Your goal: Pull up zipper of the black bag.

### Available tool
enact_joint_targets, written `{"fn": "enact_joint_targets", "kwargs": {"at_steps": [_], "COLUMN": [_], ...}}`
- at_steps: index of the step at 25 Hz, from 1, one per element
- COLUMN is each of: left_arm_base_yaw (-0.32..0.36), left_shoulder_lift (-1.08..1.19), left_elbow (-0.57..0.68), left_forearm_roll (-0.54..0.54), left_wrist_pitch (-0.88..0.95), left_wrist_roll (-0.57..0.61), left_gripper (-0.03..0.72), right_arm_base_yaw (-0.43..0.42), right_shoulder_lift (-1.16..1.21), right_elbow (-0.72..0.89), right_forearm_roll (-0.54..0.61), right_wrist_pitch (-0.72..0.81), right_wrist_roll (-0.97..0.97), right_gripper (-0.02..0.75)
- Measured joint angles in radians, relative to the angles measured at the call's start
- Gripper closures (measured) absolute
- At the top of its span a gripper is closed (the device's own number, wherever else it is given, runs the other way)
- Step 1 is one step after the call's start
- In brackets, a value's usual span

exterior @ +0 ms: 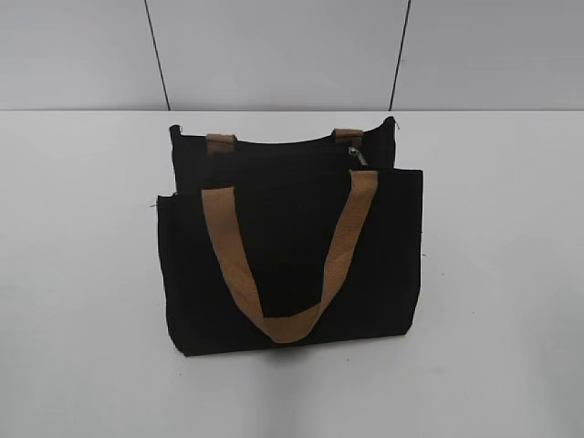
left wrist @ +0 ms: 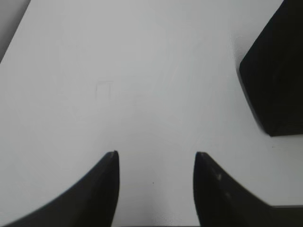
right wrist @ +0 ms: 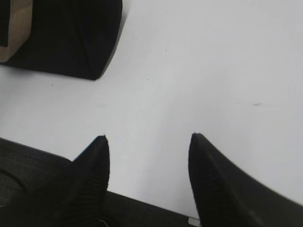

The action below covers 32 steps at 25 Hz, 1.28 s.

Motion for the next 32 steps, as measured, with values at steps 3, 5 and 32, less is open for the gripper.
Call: {"fn": "enact_joint_targets", "kwargs": {"at_steps": [3, 5, 32], "left_arm_base_yaw": [-0.011, -0.037, -0.155], "left_shoulder_lift": [-0.057, -0.069, -0.074], "left_elbow": [0.0, 0.0, 0.0], "left_forearm_roll": [-0.007, -0.012, 0.042], "left_wrist_pitch": [0.008, 0.01, 0.0], "left_wrist_roll": [-0.009, -0.01, -0.124], "left_gripper": [0.307, 0.307, 0.136], "right_arm_base_yaw": [0.0, 0.0, 0.0], "right_shoulder_lift": [-0.08, -0.122, -0.239], "right_elbow": [0.012, 0.023, 0.026], "right_forearm_roll": [0.001, 0.001, -0.008], "right_wrist_pitch": [0.037, 0.055, 0.066], "right_wrist_roll": [0.0, 0.003, -0.017], "right_gripper": [0.322, 0.323, 0.335]}}
